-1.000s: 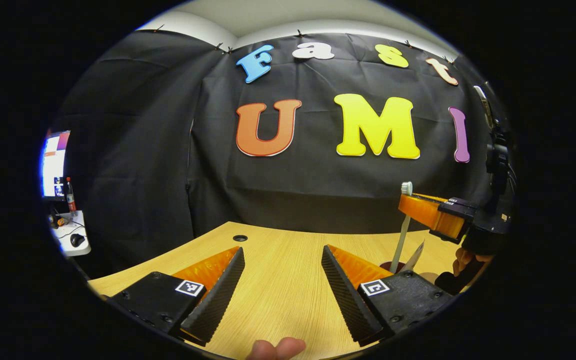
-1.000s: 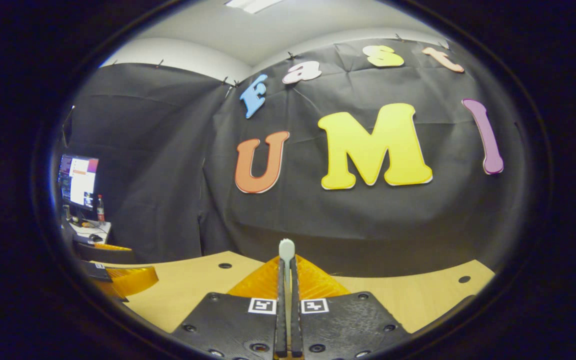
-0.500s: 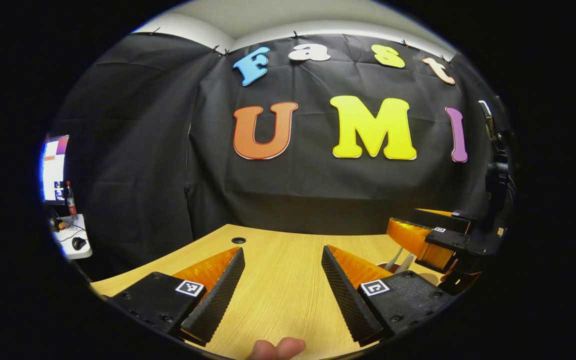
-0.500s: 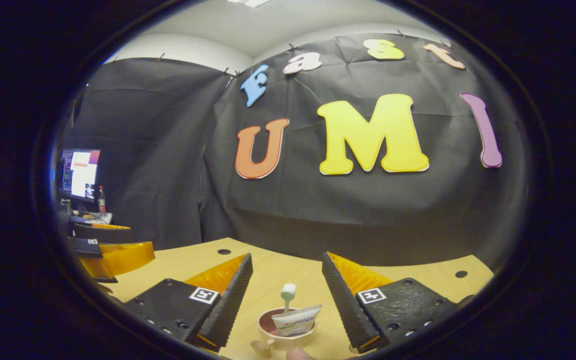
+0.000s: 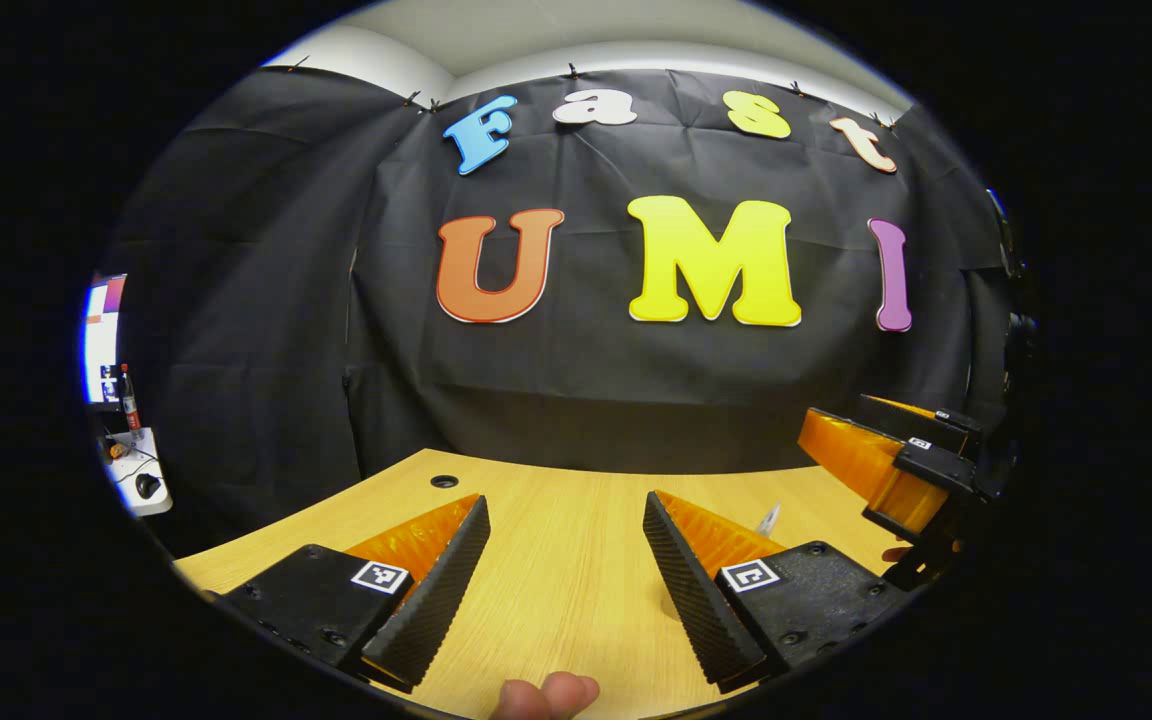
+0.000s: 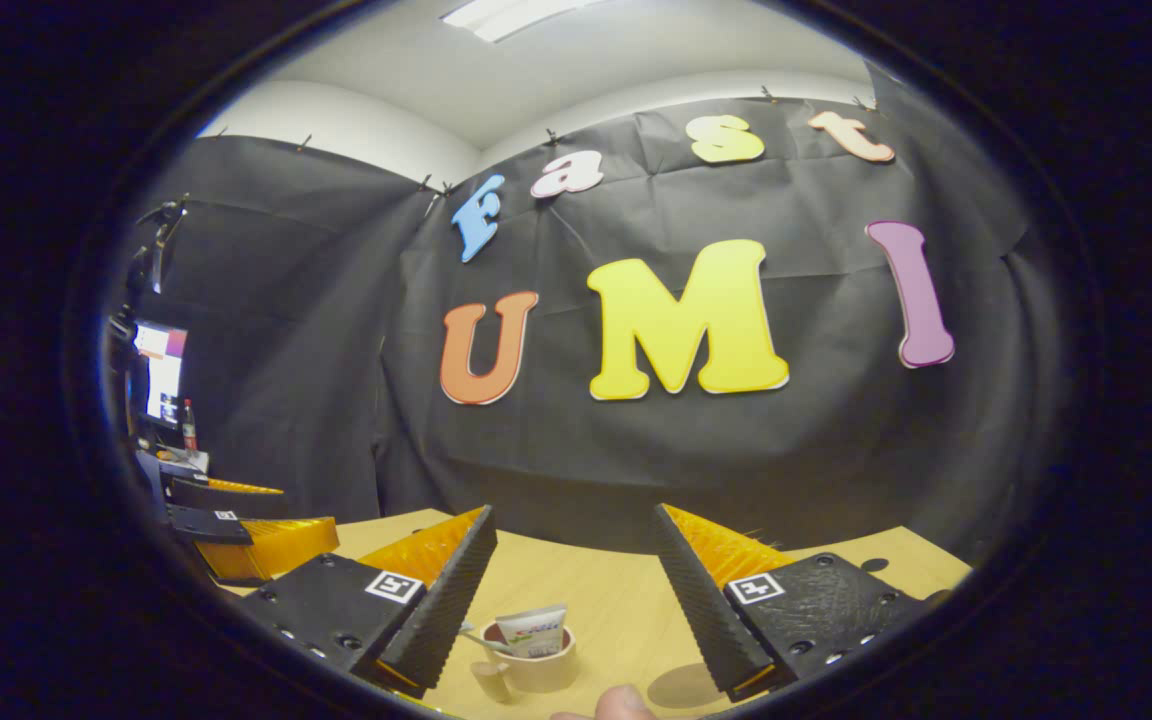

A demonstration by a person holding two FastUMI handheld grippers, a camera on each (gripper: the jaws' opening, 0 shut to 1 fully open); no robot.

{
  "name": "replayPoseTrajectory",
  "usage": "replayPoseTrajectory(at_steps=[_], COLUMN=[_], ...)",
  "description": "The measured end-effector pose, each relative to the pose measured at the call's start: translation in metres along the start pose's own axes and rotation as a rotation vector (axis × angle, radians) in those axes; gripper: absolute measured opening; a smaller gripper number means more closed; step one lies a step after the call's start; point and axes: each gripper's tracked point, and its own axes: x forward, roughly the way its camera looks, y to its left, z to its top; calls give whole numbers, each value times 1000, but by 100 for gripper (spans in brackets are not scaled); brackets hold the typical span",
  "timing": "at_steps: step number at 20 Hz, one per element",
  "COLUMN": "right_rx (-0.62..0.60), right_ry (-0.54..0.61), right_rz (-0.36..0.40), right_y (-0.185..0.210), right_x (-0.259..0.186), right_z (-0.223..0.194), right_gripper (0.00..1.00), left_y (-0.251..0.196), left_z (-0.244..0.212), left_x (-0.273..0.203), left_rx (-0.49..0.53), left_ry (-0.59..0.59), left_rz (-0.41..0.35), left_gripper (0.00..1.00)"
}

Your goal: Put the toothbrush and toothpaste on the desktop into the cup, then pick up the cup and place it on the coaster on the desktop.

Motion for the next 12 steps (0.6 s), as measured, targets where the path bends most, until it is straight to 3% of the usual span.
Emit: replayPoseTrajectory(at_steps=[6, 10, 12], right_rx=[-19, 0, -11], right_ry=[-9, -34, -14], right_rz=[-83, -49, -29], right_y=[-70, -93, -102], right_x=[-69, -115, -137], right_z=[28, 42, 36], right_gripper=[96, 92, 94], left_y=[-53, -81, -98], left_z=[25, 63, 68], left_x=[-5, 13, 20], left_rx=[-12, 79, 58], left_ry=[112, 199, 308], left_rz=[-150, -228, -271], left_gripper=[97, 97, 97])
